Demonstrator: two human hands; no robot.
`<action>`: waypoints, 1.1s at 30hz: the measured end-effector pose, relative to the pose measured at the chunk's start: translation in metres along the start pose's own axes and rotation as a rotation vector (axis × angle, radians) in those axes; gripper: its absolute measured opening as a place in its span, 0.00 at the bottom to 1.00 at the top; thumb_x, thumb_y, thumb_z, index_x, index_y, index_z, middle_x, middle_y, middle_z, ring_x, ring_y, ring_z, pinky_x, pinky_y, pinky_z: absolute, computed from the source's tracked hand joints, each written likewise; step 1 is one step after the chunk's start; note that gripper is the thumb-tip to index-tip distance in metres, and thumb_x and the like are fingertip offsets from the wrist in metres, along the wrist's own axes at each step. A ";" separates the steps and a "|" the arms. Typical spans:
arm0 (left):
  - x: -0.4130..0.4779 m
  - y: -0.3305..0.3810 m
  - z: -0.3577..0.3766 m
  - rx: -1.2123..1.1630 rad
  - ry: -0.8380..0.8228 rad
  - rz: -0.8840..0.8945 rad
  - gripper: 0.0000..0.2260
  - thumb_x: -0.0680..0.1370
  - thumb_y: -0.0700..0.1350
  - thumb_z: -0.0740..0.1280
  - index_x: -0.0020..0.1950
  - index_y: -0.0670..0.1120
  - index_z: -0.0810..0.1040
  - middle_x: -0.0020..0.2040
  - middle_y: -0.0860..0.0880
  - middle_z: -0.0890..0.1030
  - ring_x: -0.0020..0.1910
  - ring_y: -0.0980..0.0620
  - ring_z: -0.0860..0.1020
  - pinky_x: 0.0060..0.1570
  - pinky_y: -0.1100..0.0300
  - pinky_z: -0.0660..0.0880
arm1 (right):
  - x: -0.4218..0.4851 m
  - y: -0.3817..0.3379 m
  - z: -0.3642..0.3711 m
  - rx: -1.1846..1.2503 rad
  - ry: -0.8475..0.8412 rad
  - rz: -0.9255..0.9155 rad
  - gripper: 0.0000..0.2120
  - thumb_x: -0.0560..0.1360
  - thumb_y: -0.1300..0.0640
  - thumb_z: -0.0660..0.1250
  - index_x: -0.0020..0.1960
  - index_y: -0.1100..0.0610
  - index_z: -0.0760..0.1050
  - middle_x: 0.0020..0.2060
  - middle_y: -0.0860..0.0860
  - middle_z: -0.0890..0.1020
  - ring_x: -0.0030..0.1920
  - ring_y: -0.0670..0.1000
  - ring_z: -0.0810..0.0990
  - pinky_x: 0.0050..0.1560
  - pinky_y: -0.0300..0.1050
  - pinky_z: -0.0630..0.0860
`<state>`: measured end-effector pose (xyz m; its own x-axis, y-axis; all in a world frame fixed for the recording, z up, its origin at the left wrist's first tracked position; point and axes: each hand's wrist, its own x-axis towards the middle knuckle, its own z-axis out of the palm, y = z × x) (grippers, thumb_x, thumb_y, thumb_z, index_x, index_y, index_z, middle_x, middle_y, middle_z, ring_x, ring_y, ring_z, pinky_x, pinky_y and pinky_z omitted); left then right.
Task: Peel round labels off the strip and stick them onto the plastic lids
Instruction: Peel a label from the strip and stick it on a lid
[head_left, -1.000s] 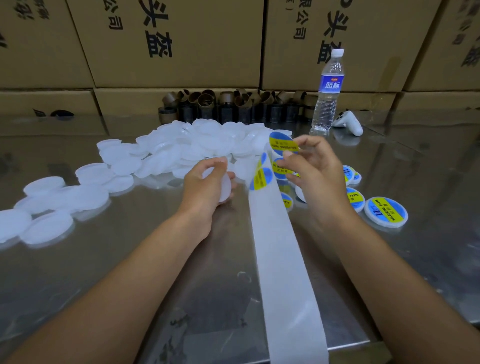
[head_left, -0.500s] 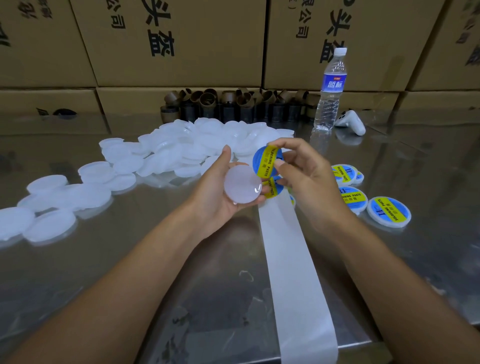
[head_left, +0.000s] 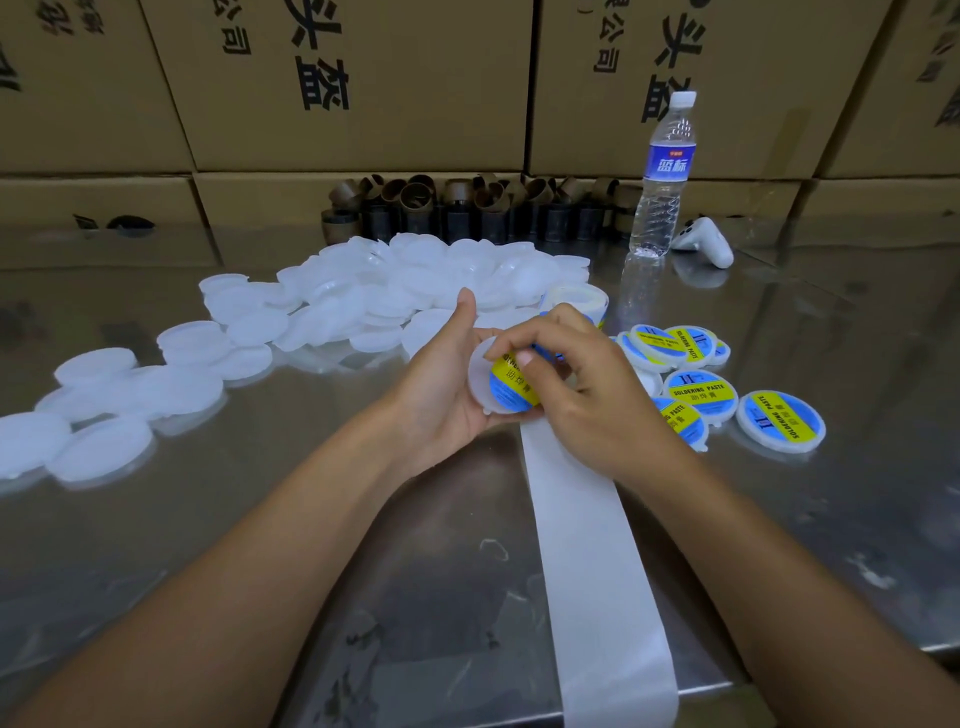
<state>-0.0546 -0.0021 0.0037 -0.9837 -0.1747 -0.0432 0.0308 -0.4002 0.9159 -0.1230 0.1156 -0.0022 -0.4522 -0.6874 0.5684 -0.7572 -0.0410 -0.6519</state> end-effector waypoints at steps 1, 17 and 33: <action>0.000 0.000 0.000 0.012 -0.008 0.001 0.37 0.81 0.62 0.42 0.70 0.31 0.65 0.63 0.34 0.76 0.57 0.44 0.78 0.55 0.51 0.78 | 0.000 0.000 0.000 -0.012 -0.004 -0.005 0.14 0.78 0.65 0.60 0.47 0.47 0.77 0.42 0.55 0.71 0.43 0.46 0.70 0.45 0.33 0.64; -0.001 0.000 0.001 -0.008 -0.037 -0.003 0.41 0.79 0.65 0.40 0.70 0.30 0.62 0.64 0.34 0.76 0.57 0.44 0.79 0.53 0.54 0.79 | -0.001 0.006 0.002 -0.101 -0.022 -0.044 0.10 0.77 0.64 0.64 0.52 0.53 0.80 0.41 0.45 0.69 0.45 0.38 0.68 0.47 0.29 0.62; 0.000 -0.002 0.002 0.021 -0.026 -0.005 0.40 0.80 0.65 0.41 0.69 0.31 0.66 0.65 0.33 0.74 0.59 0.42 0.77 0.57 0.52 0.76 | -0.001 0.006 0.001 -0.146 0.003 -0.054 0.10 0.76 0.63 0.66 0.52 0.51 0.80 0.42 0.47 0.70 0.44 0.38 0.68 0.45 0.27 0.62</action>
<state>-0.0552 0.0005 0.0025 -0.9881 -0.1487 -0.0381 0.0220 -0.3824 0.9237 -0.1265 0.1157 -0.0066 -0.4097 -0.6852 0.6022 -0.8410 0.0280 -0.5403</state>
